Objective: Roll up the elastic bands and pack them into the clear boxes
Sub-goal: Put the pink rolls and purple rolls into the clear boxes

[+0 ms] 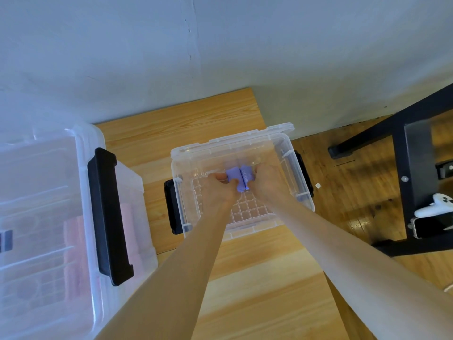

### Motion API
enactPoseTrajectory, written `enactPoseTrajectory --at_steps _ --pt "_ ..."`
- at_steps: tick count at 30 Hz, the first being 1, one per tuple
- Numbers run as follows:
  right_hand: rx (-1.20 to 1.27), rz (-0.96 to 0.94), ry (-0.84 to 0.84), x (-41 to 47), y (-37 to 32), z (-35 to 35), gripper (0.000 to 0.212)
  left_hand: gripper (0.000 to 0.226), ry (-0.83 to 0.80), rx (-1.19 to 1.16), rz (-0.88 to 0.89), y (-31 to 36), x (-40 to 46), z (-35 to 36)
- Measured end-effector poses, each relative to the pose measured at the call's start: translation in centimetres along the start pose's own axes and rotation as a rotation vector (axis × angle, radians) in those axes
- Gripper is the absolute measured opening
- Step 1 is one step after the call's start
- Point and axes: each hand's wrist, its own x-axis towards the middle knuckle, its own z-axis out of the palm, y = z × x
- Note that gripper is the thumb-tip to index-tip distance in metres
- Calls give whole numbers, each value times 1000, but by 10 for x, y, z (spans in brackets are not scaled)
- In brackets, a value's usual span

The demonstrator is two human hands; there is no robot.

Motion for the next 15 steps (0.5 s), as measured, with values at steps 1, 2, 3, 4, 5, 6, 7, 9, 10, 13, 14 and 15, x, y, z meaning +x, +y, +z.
enactPoseTrajectory --at_steps 1,2,3,4,5,6,7,9,10,13,14,15 --pt "6 -11 -1 -1 0 -1 24 35 5 3 -3 0 0 -1" --pt "18 -23 -4 -3 0 -2 20 36 9 5 -7 1 0 -2" --pt "32 -30 -11 -4 0 -3 18 36 11 6 -10 2 0 -3" --pt "44 -32 -16 -5 0 -4 22 37 8 9 -14 2 -1 -4" --pt "56 -31 -18 -5 0 -4 29 38 4 14 -13 2 -1 -4" --pt "65 -29 -21 -6 1 -5 34 39 1 19 -12 2 -1 -5" --pt "75 -28 -23 -6 1 -4 35 40 -2 23 -8 2 -2 -6" --pt "102 -31 -15 -5 2 -2 24 39 -15 25 5 2 -2 -5" --pt "122 -26 -13 -4 2 -1 19 39 -26 22 10 3 -2 -5" --pt "171 -22 -23 0 2 4 30 34 -63 -10 21 6 -5 -2" --pt "174 -37 -32 1 1 6 35 34 -71 -22 22 6 -6 -1" --pt "175 -50 -38 1 1 7 39 34 -76 -30 23 7 -6 -1"
